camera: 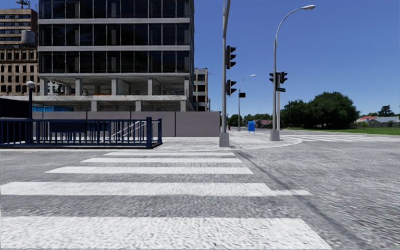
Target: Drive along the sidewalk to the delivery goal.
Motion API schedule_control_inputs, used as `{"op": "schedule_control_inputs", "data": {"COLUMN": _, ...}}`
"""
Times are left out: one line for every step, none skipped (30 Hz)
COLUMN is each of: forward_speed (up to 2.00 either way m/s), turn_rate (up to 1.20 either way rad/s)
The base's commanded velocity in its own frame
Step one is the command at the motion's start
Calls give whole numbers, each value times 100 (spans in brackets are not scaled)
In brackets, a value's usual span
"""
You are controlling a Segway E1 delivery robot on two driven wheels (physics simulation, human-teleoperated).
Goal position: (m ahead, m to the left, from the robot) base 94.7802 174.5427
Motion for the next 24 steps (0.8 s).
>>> {"op": "schedule_control_inputs", "data": {"forward_speed": 200, "turn_rate": 0}}
{"op": "schedule_control_inputs", "data": {"forward_speed": 200, "turn_rate": 0}}
{"op": "schedule_control_inputs", "data": {"forward_speed": 200, "turn_rate": 0}}
{"op": "schedule_control_inputs", "data": {"forward_speed": 200, "turn_rate": 0}}
{"op": "schedule_control_inputs", "data": {"forward_speed": 200, "turn_rate": 0}}
{"op": "schedule_control_inputs", "data": {"forward_speed": 200, "turn_rate": 0}}
{"op": "schedule_control_inputs", "data": {"forward_speed": 200, "turn_rate": 0}}
{"op": "schedule_control_inputs", "data": {"forward_speed": 200, "turn_rate": 0}}
{"op": "schedule_control_inputs", "data": {"forward_speed": 200, "turn_rate": 0}}
{"op": "schedule_control_inputs", "data": {"forward_speed": 200, "turn_rate": 0}}
{"op": "schedule_control_inputs", "data": {"forward_speed": 200, "turn_rate": 0}}
{"op": "schedule_control_inputs", "data": {"forward_speed": 200, "turn_rate": 0}}
{"op": "schedule_control_inputs", "data": {"forward_speed": 200, "turn_rate": 0}}
{"op": "schedule_control_inputs", "data": {"forward_speed": 200, "turn_rate": 0}}
{"op": "schedule_control_inputs", "data": {"forward_speed": 200, "turn_rate": 0}}
{"op": "schedule_control_inputs", "data": {"forward_speed": 200, "turn_rate": 0}}
{"op": "schedule_control_inputs", "data": {"forward_speed": 200, "turn_rate": 0}}
{"op": "schedule_control_inputs", "data": {"forward_speed": 200, "turn_rate": 0}}
{"op": "schedule_control_inputs", "data": {"forward_speed": 200, "turn_rate": 0}}
{"op": "schedule_control_inputs", "data": {"forward_speed": 200, "turn_rate": 0}}
{"op": "schedule_control_inputs", "data": {"forward_speed": 200, "turn_rate": 0}}
{"op": "schedule_control_inputs", "data": {"forward_speed": 200, "turn_rate": 0}}
{"op": "schedule_control_inputs", "data": {"forward_speed": 200, "turn_rate": 0}}
{"op": "schedule_control_inputs", "data": {"forward_speed": 200, "turn_rate": 0}}
